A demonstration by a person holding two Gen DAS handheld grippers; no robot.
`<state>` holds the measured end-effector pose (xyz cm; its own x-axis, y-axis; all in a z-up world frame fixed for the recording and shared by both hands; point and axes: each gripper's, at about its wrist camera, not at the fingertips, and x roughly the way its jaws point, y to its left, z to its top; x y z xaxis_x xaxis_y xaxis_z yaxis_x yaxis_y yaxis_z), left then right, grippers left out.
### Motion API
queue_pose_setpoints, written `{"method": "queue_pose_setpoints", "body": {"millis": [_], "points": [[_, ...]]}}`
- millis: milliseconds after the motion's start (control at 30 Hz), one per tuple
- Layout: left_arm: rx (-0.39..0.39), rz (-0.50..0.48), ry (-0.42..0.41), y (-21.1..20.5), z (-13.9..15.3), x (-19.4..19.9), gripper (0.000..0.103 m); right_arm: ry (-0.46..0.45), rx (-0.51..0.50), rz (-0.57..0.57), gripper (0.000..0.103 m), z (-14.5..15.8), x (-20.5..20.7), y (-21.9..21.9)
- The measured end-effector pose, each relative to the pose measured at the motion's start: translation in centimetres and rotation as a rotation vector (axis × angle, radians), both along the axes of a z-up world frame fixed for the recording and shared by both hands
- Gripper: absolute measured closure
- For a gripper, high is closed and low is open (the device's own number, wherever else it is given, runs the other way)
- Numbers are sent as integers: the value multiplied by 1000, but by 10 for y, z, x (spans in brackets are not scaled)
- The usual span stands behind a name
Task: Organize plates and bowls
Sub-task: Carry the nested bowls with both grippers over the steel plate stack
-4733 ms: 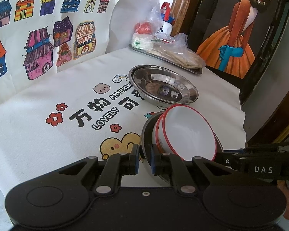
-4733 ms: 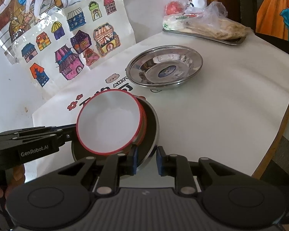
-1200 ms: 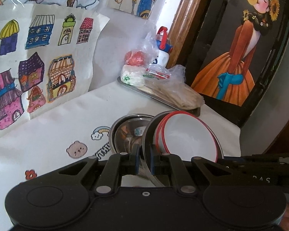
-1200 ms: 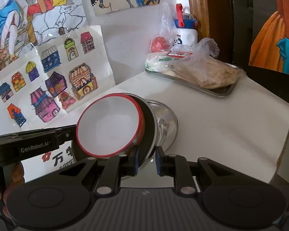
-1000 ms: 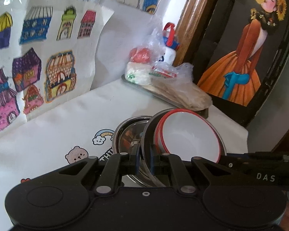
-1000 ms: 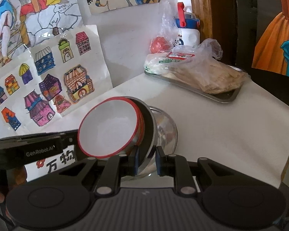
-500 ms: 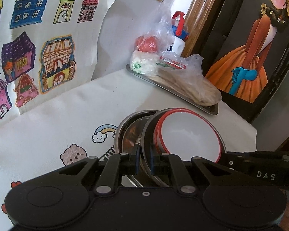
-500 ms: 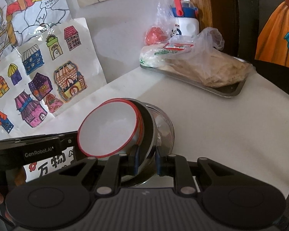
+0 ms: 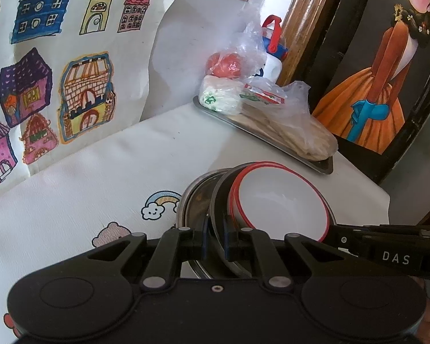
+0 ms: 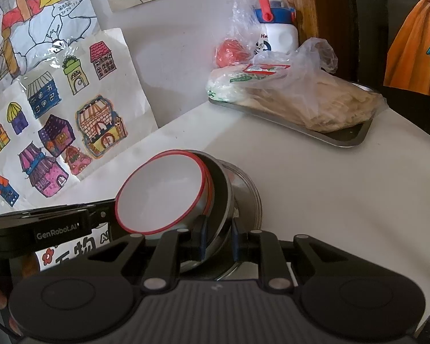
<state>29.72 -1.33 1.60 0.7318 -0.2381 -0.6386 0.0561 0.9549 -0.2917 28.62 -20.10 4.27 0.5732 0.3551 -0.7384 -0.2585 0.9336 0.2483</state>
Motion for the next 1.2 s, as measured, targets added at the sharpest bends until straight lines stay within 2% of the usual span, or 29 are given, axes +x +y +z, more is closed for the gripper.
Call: {"method": "queue_pose_setpoints", "body": {"millis": [733,1200], "points": [[-4,3,-2,2,0,12,93,-16,38,-22,83,-6,7,-3],[-15,10,-3,3,0,11,92,-73,17,-41,82,-7,1,-1]]}}
